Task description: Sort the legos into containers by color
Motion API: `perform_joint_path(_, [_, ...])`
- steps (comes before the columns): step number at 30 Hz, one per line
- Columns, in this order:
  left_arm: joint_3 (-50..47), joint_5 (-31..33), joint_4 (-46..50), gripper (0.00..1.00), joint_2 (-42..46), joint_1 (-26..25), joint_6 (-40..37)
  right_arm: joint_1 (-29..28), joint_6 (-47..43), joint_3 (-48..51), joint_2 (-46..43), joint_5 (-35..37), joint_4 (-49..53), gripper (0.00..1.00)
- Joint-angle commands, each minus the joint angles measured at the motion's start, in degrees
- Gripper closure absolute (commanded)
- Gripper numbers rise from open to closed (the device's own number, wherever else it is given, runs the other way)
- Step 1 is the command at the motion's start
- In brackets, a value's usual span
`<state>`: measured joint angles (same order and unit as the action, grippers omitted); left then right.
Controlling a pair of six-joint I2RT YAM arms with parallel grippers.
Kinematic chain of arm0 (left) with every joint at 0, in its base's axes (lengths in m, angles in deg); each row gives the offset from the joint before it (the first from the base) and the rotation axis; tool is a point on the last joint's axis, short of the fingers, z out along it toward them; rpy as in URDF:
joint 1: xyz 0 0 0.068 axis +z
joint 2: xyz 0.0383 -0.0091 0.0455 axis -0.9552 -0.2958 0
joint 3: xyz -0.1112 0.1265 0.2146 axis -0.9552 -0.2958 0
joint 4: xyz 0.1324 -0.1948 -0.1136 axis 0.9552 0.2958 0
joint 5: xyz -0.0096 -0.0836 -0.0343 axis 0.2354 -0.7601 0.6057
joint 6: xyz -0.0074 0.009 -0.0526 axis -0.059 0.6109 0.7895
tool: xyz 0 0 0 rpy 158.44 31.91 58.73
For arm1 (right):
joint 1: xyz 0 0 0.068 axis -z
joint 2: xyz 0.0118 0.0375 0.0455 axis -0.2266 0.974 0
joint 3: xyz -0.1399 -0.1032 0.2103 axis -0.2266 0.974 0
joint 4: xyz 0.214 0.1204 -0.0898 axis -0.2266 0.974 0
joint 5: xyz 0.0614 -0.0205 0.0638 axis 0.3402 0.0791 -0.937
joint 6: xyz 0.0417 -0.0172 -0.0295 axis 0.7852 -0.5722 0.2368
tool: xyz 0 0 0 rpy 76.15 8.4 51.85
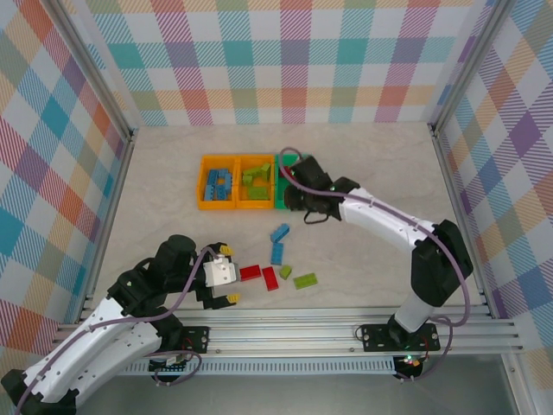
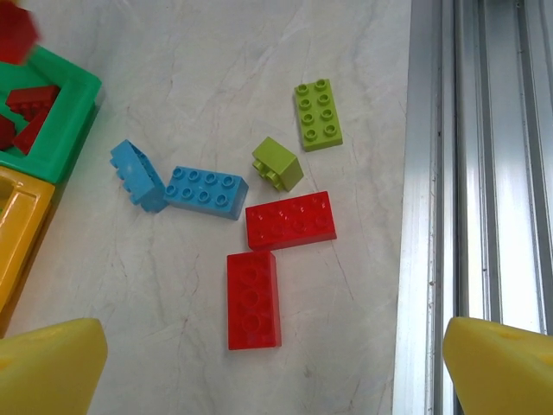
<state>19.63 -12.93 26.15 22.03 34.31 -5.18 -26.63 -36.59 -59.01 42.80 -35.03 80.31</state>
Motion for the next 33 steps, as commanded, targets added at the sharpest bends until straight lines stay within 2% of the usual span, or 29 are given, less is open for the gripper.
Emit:
perform_joint_path(1, [-1.1, -1.2, -2.4, 0.00, 0.7, 0.7, 0.0, 3.8, -7.5, -5.3, 5.9, 1.5, -5.8, 0.70])
perform_joint_path(8, [-1.3, -1.9, -3.8, 0.00, -0.8, 0.9, 1.1, 6.5, -9.9, -19.8, 18.4, 0.9, -0.7, 0.68])
perform_joint_path(9, [-1.2, -1.8, -3.8, 0.00, -1.3, 1.0, 1.2, 6.8, -9.4, -20.8, 19.4, 0.5, -0.6, 0.65])
perform_joint_path(12, [-1.1, -1.7, -3.7, 0.00, -2.3, 1.0, 1.2, 7.5, -8.6, -23.7, 21.3, -1.5, 0.9, 0.49])
perform_joint_path(17, [-1.3, 0.1, -3.8, 0.00, -4.1, 1.0, 1.2, 7.6, -9.2, -26.1, 19.5, -1.1, 5.0, 0.46])
perform_joint_path(22, [-1.2, 1.4, -4.3, 0.00, -5.1, 0.9, 2.2, 7.6, -11.4, -17.9, 8.6, -2.8, 6.3, 0.42])
perform_joint_path(26, [-0.9, 2.5, -5.0, 0.00, -6.2, 1.0, 3.9, 7.6, -14.0, -4.9, -6.4, -12.1, 6.9, 0.34])
perform_joint_path(28, [0.6, 3.2, -5.5, 0.00, -7.7, 1.0, 6.6, 7.6, -13.1, 4.7, -16.0, -18.2, 4.8, 0.28])
perform_joint_path(30, [3.8, 4.1, -7.4, 0.00, -11.1, 0.9, 15.5, 7.7, -10.5, 13.1, -24.6, -22.2, 3.0, 0.22])
perform_joint_path(33, [10.6, 8.4, -12.1, 0.00, -20.0, 0.8, 37.1, 7.7, -6.0, 21.5, -34.3, -25.8, 4.2, 0.17])
